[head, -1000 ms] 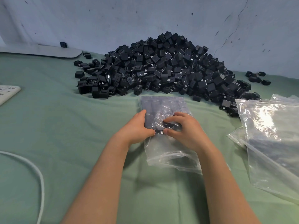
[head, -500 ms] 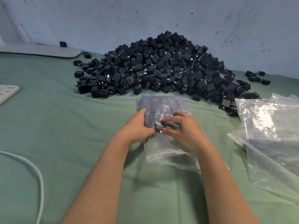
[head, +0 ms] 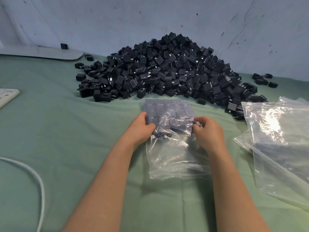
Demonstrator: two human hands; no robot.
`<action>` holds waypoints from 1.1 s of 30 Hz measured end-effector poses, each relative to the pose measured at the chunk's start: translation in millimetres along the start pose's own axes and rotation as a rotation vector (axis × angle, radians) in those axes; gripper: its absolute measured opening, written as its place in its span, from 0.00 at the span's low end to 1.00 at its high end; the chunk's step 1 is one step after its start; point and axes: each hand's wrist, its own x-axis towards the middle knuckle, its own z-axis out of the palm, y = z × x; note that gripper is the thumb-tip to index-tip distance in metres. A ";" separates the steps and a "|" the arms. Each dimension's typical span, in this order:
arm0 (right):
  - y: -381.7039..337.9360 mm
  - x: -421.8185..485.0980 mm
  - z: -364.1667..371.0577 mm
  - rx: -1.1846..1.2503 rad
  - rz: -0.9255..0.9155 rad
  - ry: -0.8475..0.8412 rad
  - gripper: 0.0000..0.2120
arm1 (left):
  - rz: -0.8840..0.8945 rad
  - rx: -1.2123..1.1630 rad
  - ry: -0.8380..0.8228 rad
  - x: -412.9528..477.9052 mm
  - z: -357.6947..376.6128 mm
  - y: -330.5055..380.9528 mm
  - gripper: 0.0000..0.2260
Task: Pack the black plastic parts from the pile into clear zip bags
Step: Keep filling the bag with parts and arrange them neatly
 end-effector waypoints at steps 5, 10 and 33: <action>-0.1 0.0 0.3 0.008 0.004 0.004 0.14 | -0.004 -0.009 -0.005 0.9 0.3 -1.0 0.12; -1.0 -0.6 0.9 0.002 -0.002 -0.002 0.14 | 0.002 -0.033 -0.002 2.2 -0.1 -0.8 0.13; 4.3 1.3 8.9 -0.042 -0.022 0.043 0.18 | 0.077 0.126 -0.043 4.7 0.8 -3.8 0.27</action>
